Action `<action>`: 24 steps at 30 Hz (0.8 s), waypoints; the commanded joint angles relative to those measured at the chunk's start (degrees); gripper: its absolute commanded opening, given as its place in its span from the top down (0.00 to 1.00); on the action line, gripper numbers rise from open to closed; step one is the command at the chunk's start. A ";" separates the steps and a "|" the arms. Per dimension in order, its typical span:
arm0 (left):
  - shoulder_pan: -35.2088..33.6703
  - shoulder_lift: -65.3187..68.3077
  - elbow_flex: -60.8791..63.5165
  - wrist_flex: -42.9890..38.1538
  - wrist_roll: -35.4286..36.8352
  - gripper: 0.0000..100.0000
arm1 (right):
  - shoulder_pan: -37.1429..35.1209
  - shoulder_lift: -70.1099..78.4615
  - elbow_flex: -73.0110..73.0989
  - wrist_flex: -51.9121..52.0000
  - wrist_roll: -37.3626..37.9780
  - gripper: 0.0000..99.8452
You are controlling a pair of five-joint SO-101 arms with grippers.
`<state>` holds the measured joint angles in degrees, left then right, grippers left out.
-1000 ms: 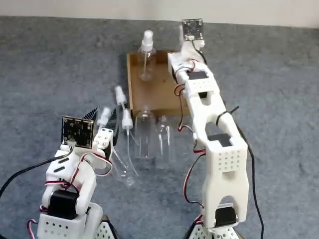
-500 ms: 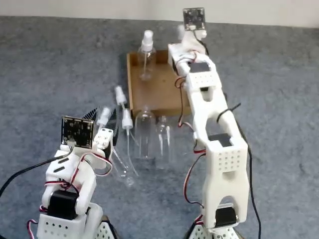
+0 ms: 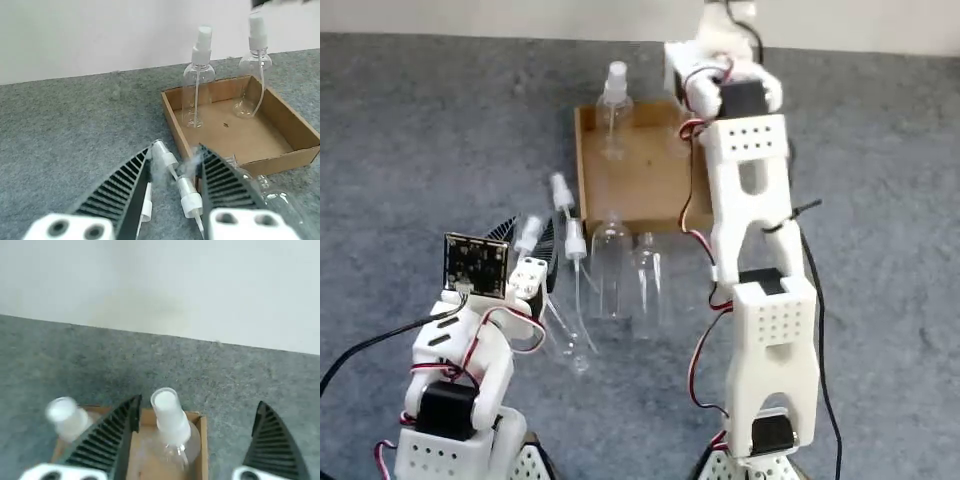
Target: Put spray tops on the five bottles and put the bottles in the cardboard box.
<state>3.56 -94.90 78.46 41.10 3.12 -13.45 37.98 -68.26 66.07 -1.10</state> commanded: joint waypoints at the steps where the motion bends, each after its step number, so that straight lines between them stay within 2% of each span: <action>1: -0.40 -0.22 -0.22 -1.49 -0.18 0.90 | -1.45 -1.01 -16.84 19.30 -0.53 0.72; 4: -0.40 -0.22 -0.22 -1.49 -0.18 0.90 | -3.65 -0.92 -25.54 34.24 -0.44 0.72; 5: -0.40 -0.22 -0.22 -1.49 -0.18 0.90 | -4.35 -0.92 -27.38 35.74 -0.44 0.72; 13: -0.66 0.22 -0.40 -1.49 -0.18 0.90 | -7.69 -3.82 -15.34 35.56 -0.44 0.72; 16: -0.66 0.31 -0.48 -1.49 -0.18 0.90 | -9.01 -12.62 -2.33 35.56 -0.53 0.72; 21: -0.66 0.31 -0.57 -1.49 -0.18 0.90 | -9.01 -32.22 30.64 35.12 -0.44 0.72; 24: -0.66 0.31 -0.57 -1.49 -0.18 0.90 | -9.80 -40.92 48.92 30.99 -0.88 0.72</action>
<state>3.65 -94.90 78.46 41.10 3.12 -21.89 8.00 -37.58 100.00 -1.27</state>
